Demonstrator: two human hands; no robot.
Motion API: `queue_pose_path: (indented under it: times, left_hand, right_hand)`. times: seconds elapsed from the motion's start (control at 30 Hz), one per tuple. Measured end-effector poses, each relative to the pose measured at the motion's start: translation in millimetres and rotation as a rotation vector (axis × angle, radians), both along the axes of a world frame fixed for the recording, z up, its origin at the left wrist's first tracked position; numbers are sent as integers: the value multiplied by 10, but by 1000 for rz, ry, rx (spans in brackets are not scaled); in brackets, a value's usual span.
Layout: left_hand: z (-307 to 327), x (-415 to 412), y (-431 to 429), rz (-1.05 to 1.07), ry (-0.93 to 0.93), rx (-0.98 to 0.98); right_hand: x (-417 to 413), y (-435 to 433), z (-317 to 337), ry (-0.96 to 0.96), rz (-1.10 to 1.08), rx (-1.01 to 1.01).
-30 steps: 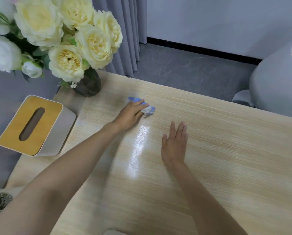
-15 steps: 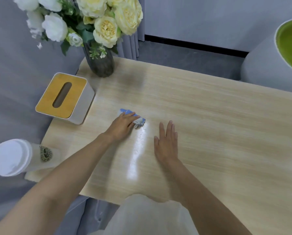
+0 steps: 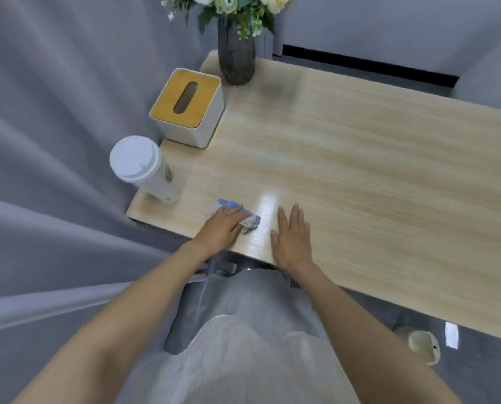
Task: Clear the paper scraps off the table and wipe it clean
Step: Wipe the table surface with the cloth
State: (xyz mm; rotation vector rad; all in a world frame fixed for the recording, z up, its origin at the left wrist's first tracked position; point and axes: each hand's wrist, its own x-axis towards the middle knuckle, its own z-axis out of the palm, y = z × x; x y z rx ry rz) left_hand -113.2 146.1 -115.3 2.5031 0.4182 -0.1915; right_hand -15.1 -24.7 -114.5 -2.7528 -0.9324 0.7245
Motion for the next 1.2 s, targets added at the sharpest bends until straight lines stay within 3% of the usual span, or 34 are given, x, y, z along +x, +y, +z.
queue_pose_path:
  times: [0.23,0.37,0.43,0.5,0.6,0.67,0.73,0.83,0.97,1.03,1.1,1.2]
  left_hand:
    - [59,-614,-127,-69,-69,-17]
    - [197,-831,-125,-37,144,-45]
    - [282,-876,-123,154,207,-272]
    - [364,-892,-124,527,77,-613]
    - [423,-797,-153,983,-132,-1224]
    - [469,-694,-185,1051,-163,-1569]
    - [484,-614,-234,1029,-189,-1687]
    - [476,-569,-250,1038,-220,-1613]
    - [439,-547,-154,1055,-316,-1788]
    - [456,-515,-129,1100,-246,-1754]
    - [459,-470,-107,1158,-160,-1480]
    - [386,-464,30,1177,-162,-737]
  right_hand:
    - [-350,56,42,10,52,1]
    - [-441,99,101,17,54,18]
    - [-472,136,133,37,39,75]
    - [-495,218,207,139,-34,193]
    - [-529,390,399,504,-289,404]
    - [-576,478,528,835,-478,513]
    - [-641,517,561,1024,-534,554]
    - [-689,519,503,1025,-539,536]
    - [-665,444,467,1033,-395,379]
    - [-651,422,466,1024,-378,344]
    - [-595,428,424,958,-345,273]
    - [-508,458,355,771,-308,256]
